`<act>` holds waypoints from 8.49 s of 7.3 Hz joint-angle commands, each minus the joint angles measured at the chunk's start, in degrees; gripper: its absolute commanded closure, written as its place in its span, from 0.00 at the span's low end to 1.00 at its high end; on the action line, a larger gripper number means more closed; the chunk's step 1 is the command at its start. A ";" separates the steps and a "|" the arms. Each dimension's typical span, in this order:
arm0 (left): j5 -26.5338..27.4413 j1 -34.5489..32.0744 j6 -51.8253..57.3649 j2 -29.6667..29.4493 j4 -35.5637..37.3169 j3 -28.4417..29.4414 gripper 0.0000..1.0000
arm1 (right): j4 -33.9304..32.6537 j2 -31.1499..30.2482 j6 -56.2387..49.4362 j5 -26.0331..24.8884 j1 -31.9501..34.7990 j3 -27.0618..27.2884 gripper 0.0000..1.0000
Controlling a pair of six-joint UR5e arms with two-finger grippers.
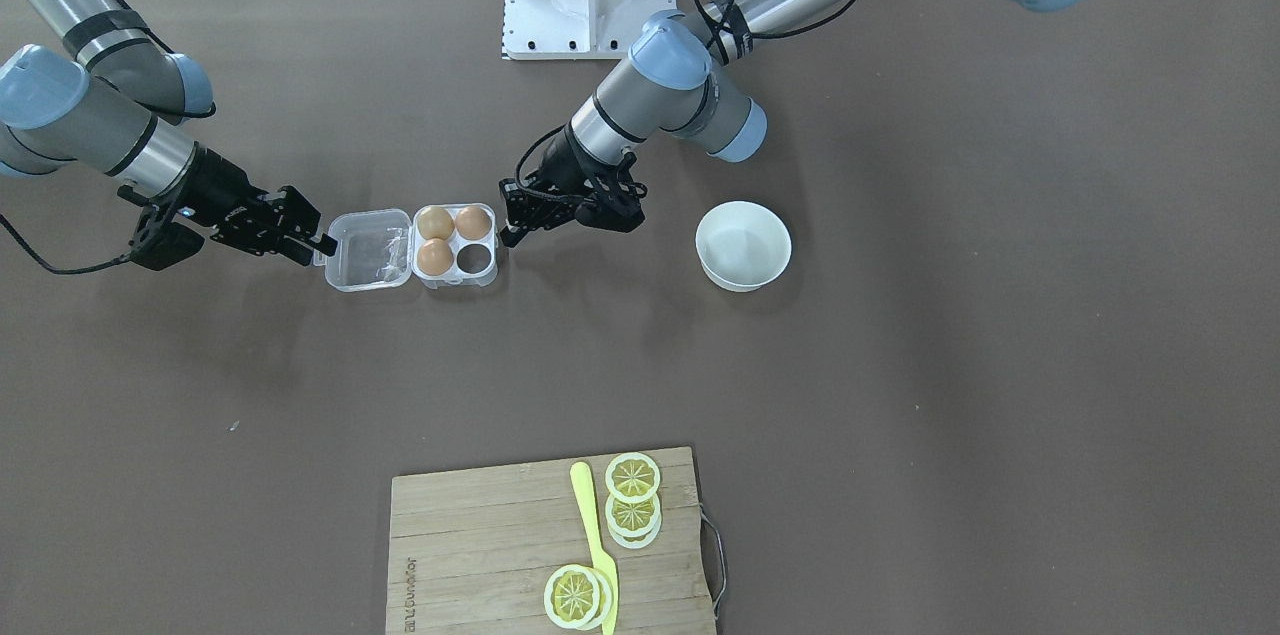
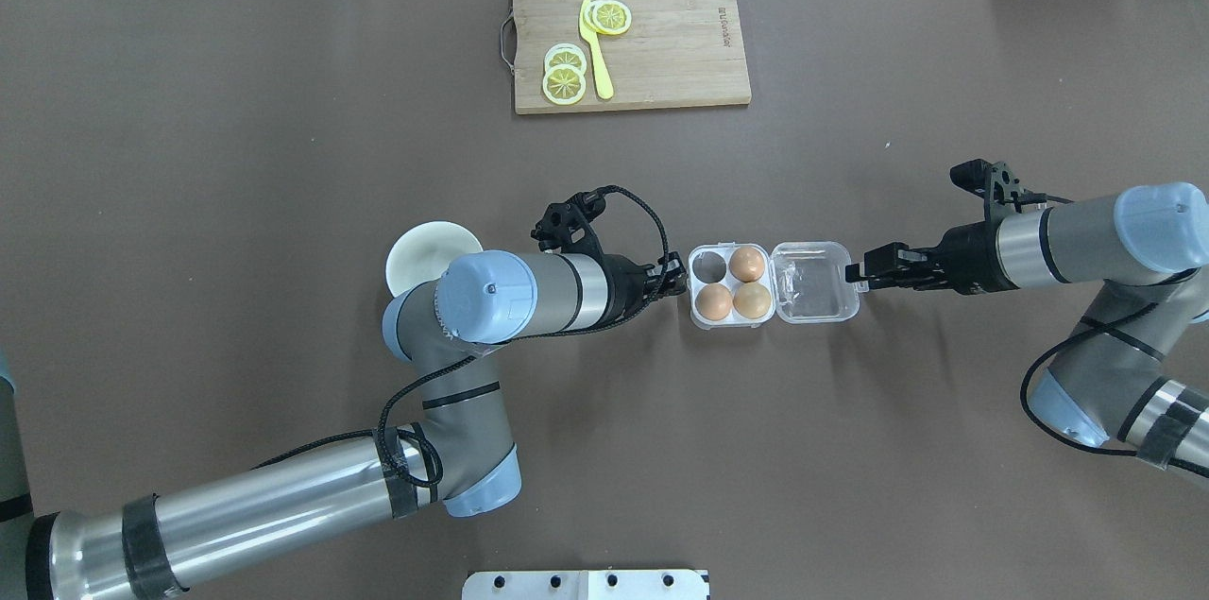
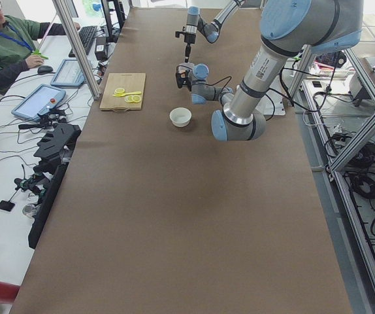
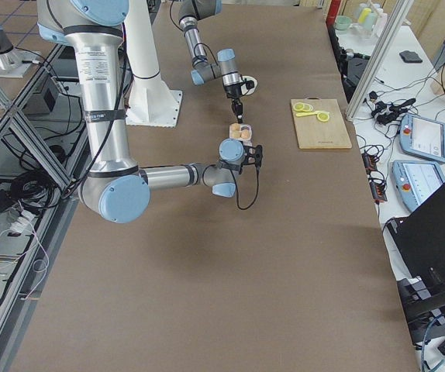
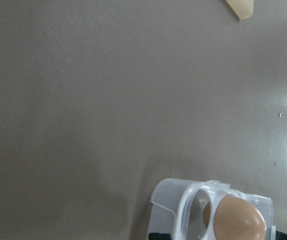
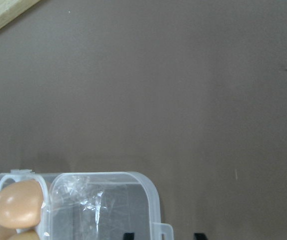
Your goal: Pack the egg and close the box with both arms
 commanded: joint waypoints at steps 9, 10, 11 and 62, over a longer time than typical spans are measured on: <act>0.07 0.03 0.09 0.12 -0.09 -0.10 1.00 | 0.00 0.08 0.08 1.23 0.02 0.51 0.64; -0.02 0.03 0.09 0.12 -0.09 -0.10 1.00 | 0.00 0.08 0.08 1.23 0.11 0.51 0.64; -0.02 0.03 0.09 0.12 -0.09 -0.10 1.00 | 0.00 0.00 -0.01 1.32 0.11 0.60 0.64; 0.07 0.47 0.00 0.65 -1.32 -0.89 1.00 | -15.20 6.14 4.91 5.36 3.01 12.47 0.83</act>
